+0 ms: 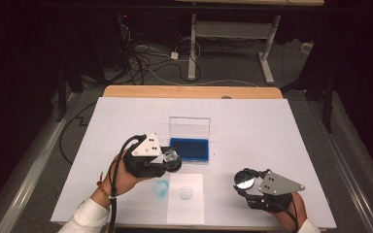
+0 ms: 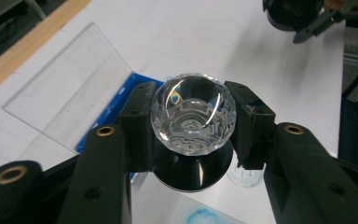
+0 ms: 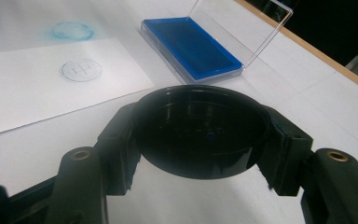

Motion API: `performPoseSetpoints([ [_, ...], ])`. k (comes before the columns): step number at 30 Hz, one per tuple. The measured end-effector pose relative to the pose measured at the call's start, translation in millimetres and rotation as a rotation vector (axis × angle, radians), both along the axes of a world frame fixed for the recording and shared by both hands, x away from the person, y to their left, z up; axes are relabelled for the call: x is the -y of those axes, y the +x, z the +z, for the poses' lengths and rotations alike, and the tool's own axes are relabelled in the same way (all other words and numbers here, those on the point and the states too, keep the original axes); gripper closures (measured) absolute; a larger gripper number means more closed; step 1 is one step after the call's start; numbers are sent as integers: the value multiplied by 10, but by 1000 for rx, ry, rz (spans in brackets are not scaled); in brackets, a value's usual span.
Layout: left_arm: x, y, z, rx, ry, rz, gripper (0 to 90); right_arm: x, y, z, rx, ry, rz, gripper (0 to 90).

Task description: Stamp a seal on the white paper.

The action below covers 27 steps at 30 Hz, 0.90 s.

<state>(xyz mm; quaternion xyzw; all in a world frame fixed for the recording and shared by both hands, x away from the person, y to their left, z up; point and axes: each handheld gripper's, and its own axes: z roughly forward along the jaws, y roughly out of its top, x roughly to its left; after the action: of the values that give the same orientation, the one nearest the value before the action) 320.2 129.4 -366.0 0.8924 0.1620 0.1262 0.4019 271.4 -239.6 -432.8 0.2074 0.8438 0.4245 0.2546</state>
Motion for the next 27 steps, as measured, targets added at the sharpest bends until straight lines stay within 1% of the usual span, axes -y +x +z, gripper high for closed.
performPoseSetpoints([
  [2,6,-18,-67,-13,-1,-8,543,-7,0,-4,-2,-3,4,385],
  [3,10,-30,-100,-23,-11,-7,542,-9,1,-4,0,-6,4,385],
  [6,20,-58,-172,-32,-30,-9,543,-10,-5,-3,0,-8,4,385],
  [7,31,-68,-194,-32,-35,-2,543,-9,-5,-4,-2,-7,2,385],
  [9,52,-82,-230,-34,-41,1,543,-8,-4,-7,-2,-9,5,385],
  [13,104,-118,-293,-46,-43,-12,543,-3,-12,-9,0,-10,7,385],
  [16,142,-138,-340,-55,-31,-27,543,4,-18,-5,2,-10,4,384],
  [18,171,-150,-373,-72,-34,-40,543,5,-20,-5,2,-12,5,385],
  [21,228,-179,-416,-78,-8,-61,543,2,-19,-7,0,-15,6,384],
  [22,244,-191,-430,-76,-6,-60,543,2,-19,-7,1,-16,8,384],
  [23,258,-197,-445,-83,3,-71,543,0,-19,-8,2,-17,8,384],
  [26,289,-213,-498,-97,13,-81,543,1,-20,-10,-2,-19,7,384],
  [27,295,-215,-513,-101,23,-90,543,1,-20,-10,-2,-19,6,385],
])
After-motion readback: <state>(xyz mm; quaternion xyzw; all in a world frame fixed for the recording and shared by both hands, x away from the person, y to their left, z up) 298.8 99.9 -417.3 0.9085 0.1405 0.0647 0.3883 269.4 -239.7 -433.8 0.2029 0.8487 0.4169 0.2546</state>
